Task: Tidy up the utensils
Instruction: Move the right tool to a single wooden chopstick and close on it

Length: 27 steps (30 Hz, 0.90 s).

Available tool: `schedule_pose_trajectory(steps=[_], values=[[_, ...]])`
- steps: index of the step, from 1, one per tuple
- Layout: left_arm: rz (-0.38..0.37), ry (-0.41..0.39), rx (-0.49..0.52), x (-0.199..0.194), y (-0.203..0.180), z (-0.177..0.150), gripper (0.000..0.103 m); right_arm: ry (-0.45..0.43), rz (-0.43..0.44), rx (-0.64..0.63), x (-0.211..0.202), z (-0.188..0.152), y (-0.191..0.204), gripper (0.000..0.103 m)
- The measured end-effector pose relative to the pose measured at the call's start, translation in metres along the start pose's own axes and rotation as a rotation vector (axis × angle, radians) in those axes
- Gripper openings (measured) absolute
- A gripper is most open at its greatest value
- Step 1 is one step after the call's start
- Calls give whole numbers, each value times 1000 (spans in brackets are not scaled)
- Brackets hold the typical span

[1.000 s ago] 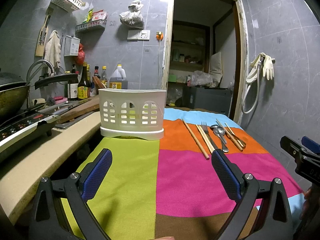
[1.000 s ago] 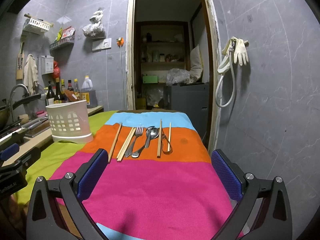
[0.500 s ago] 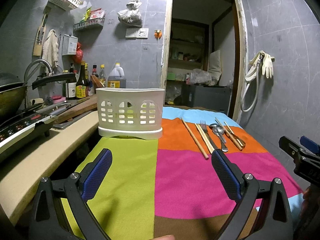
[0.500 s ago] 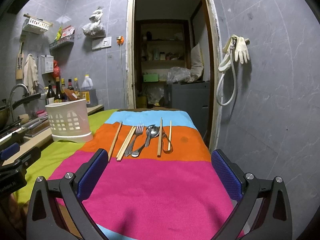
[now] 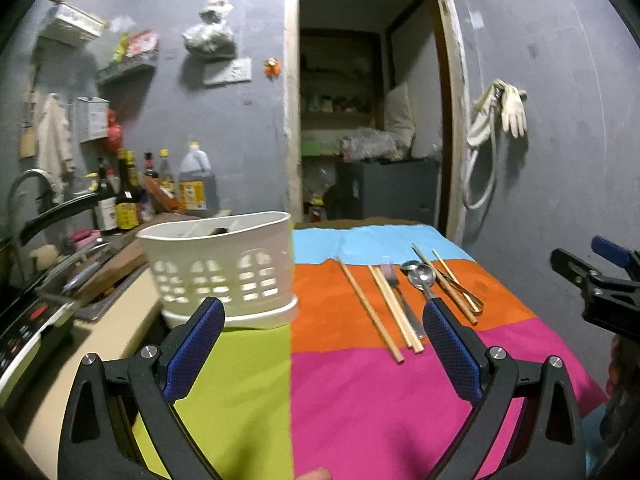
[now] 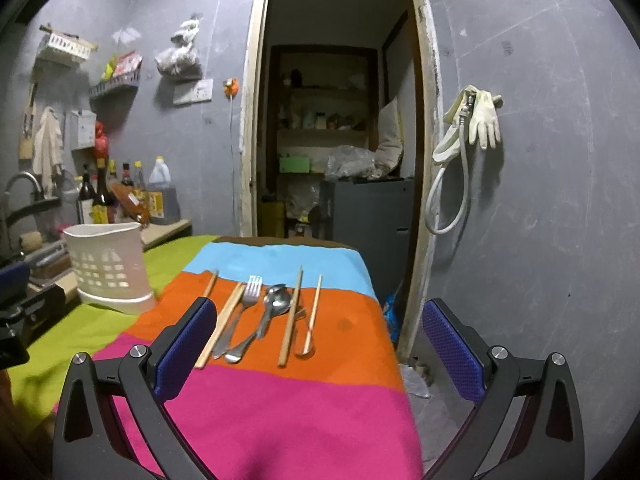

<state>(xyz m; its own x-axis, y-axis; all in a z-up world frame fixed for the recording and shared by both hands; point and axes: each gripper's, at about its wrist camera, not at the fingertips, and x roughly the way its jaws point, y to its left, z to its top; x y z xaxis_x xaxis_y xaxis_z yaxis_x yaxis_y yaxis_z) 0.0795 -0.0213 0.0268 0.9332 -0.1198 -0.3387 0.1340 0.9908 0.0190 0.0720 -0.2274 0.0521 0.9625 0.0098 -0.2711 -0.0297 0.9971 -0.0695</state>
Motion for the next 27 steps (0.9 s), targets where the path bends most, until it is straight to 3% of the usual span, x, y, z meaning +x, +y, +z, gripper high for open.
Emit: schedule_pose_trajectory(steps=[8,14,17,22,24,27], values=[[-91,104,20,57,-8,29,97,190,49,47,69,23,-31,103],[-124,176,4,102,-10,39,96,273,79,68,118,30,-47,103],[-143,232,-14,127,-10,40,89,318,105,96,142,30,-52,99],[-161,318,-42,166,-6,44,67,412,190,161,182,28,-56,69],[-177,359,-72,178,-2,44,58,450,225,186,196,27,-58,62],[-189,407,-90,195,-2,44,45,497,257,207,216,24,-59,41]])
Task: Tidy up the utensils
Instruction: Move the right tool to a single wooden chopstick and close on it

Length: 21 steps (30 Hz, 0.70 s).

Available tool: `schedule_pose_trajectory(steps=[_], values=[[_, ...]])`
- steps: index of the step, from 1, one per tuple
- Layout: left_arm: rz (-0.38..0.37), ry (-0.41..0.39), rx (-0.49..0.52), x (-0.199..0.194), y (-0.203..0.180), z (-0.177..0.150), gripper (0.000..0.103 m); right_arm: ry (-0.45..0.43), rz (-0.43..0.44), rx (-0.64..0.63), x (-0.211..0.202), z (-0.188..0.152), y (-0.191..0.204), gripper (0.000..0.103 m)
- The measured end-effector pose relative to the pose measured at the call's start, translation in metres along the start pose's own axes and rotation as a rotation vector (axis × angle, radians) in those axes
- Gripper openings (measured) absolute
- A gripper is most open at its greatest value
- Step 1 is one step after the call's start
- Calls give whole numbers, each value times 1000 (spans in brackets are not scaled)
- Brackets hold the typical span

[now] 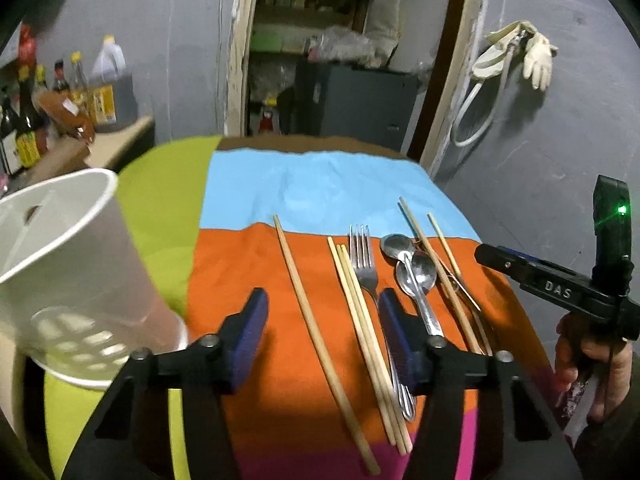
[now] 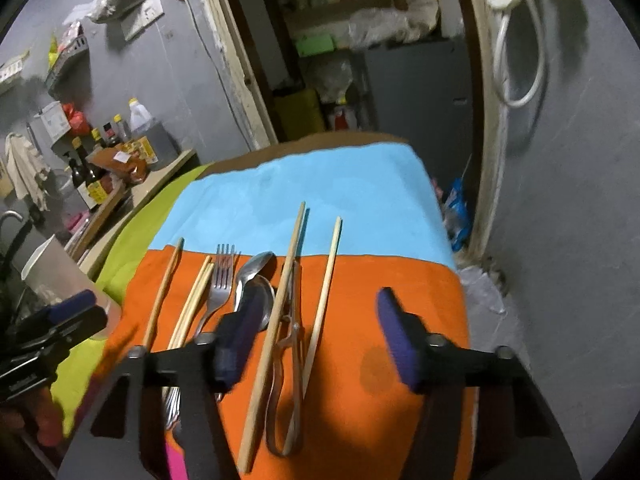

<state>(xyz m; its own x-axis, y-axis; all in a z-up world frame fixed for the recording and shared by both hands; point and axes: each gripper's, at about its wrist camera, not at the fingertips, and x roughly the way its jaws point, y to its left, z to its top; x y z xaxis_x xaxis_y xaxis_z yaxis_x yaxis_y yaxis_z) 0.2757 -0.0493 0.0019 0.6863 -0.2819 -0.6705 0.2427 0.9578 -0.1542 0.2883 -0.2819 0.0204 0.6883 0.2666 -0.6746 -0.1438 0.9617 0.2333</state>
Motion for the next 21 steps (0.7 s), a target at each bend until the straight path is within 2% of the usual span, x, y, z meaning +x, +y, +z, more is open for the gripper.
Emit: schedule_pose_trajectory(steps=[2,4,7,13,19,21], values=[[-2,32,-3,9,2,3,35,27,11,19,10,5,-4,33],[-3,59,-6,18,4,6,32,51,9,38,18,10,-8,23],[-7,97,-27,28,10,9,31,92,32,73,29,14,-12,19],[-20,184,-84,52,24,15,27,157,68,91,46,18,-10,19],[-45,259,-134,68,30,18,15,201,73,126,57,23,-13,19],[-57,275,-148,71,31,18,11,245,87,164,63,27,-18,19]])
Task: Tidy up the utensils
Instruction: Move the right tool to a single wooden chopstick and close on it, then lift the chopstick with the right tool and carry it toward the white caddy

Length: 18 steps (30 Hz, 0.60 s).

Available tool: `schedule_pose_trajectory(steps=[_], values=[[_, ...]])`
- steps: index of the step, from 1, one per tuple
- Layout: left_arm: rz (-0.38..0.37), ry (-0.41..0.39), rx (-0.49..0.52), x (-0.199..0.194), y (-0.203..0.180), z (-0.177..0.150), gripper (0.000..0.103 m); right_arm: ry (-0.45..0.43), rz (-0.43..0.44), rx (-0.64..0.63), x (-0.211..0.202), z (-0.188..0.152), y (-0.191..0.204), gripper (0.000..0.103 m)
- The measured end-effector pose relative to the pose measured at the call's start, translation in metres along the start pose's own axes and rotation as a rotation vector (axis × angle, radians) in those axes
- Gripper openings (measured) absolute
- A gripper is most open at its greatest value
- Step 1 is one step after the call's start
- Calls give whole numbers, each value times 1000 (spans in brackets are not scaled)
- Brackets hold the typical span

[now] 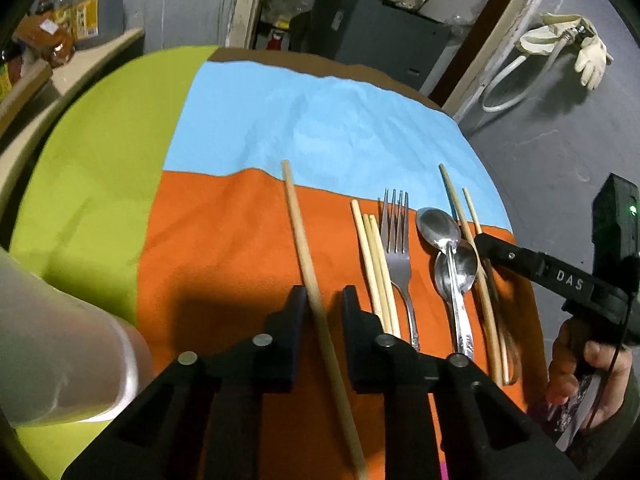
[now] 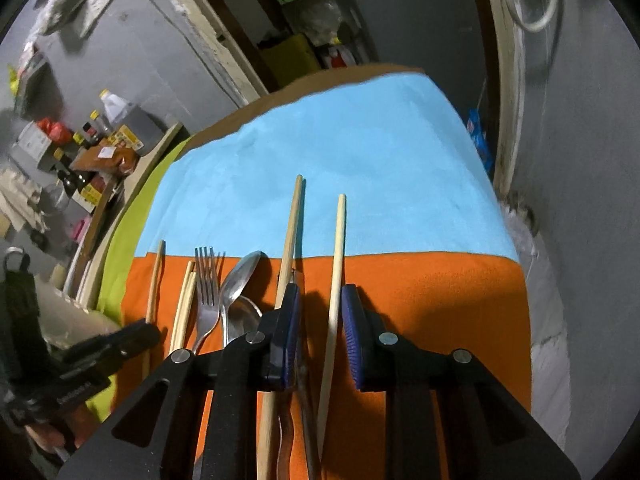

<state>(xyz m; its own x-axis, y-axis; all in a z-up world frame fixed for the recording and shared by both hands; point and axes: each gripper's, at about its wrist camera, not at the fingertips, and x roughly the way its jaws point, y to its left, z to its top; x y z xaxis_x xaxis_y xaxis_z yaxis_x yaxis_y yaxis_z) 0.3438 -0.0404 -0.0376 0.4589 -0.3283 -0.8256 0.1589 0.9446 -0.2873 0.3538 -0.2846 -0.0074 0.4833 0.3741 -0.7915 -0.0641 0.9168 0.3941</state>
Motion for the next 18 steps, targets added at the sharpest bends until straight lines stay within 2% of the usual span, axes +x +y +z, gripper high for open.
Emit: schedule_pose_trajectory(steps=[2,4,6,9,15,18], values=[[5,7,-12,1,1,1,6,34,20,40,3,6,-4,19],[-4,9,-32,1,1,2,6,49,31,75,4,9,-9,13],[-14,9,-49,0,0,1,5,46,1,68,5,10,-8,5],[-22,-12,-52,-8,-3,-3,4,24,-8,73,1,7,-8,4],[-28,-157,27,-39,-19,-18,4,-75,6,54,-17,-6,-5,4],[-20,-185,48,-44,-24,-23,4,-90,-11,13,-20,-12,0,4]])
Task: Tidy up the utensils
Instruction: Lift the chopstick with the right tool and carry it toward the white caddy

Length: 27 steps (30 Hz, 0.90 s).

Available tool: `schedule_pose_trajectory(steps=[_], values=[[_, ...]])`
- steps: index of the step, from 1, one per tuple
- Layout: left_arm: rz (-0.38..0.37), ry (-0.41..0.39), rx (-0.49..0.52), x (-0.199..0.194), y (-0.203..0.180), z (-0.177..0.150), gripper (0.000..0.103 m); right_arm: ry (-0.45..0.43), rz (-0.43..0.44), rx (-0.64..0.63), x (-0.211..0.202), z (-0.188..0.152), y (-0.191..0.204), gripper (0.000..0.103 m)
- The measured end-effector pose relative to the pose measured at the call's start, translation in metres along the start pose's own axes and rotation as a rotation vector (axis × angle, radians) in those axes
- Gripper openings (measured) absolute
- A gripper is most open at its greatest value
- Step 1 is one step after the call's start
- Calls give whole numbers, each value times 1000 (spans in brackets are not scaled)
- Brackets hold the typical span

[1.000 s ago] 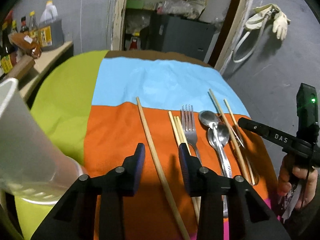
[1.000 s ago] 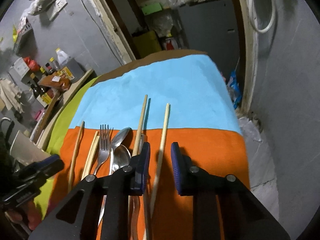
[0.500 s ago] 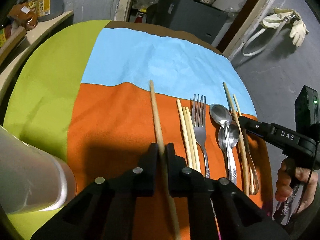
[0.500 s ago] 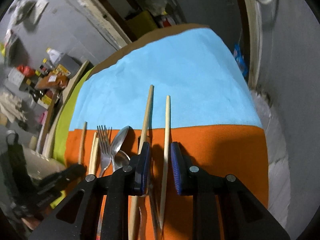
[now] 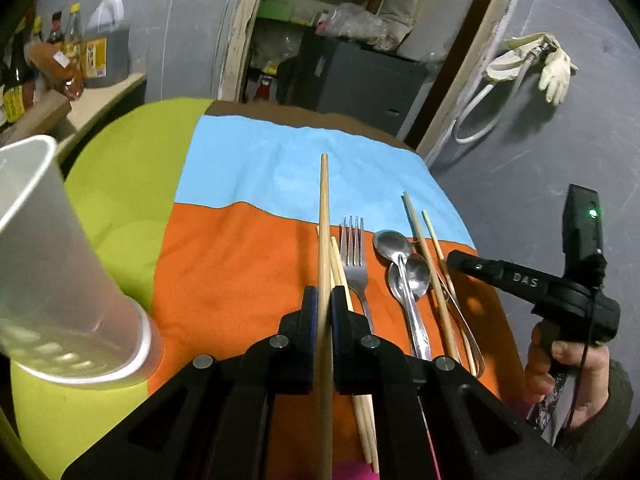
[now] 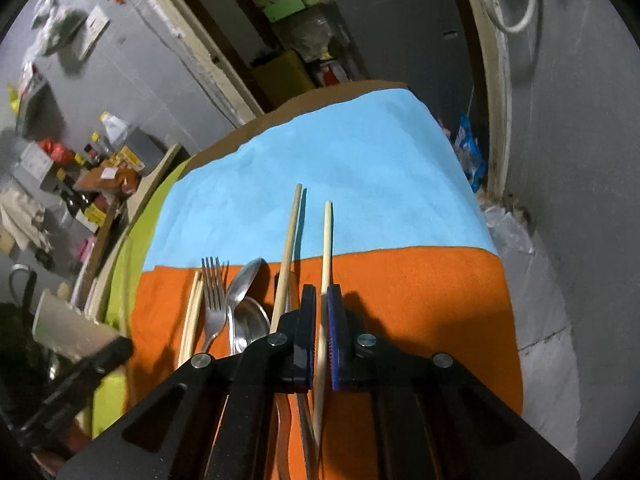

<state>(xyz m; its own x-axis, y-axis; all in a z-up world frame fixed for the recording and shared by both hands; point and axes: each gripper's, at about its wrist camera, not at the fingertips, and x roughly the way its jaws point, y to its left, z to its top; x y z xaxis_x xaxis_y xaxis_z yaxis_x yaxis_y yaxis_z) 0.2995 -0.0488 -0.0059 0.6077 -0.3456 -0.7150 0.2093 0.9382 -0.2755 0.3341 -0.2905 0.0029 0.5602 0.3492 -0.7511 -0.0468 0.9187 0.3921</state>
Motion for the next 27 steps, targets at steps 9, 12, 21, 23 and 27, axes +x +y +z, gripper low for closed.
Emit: schedule_pose_trajectory(steps=[9,12,21,23,27], values=[[4,51,-45,4,7,-6,4,45,-14,51,22,16,-5,10],[0,59,-54,6,8,-6,4,52,-29,51,27,20,-6,10],[-18,67,-67,5,8,-13,4,45,-137,-60,42,19,15,7],[-19,59,-59,2,6,-14,4,36,-151,-66,41,17,13,4],[-24,7,-37,-11,4,-17,4,-12,-76,7,24,15,0,3]])
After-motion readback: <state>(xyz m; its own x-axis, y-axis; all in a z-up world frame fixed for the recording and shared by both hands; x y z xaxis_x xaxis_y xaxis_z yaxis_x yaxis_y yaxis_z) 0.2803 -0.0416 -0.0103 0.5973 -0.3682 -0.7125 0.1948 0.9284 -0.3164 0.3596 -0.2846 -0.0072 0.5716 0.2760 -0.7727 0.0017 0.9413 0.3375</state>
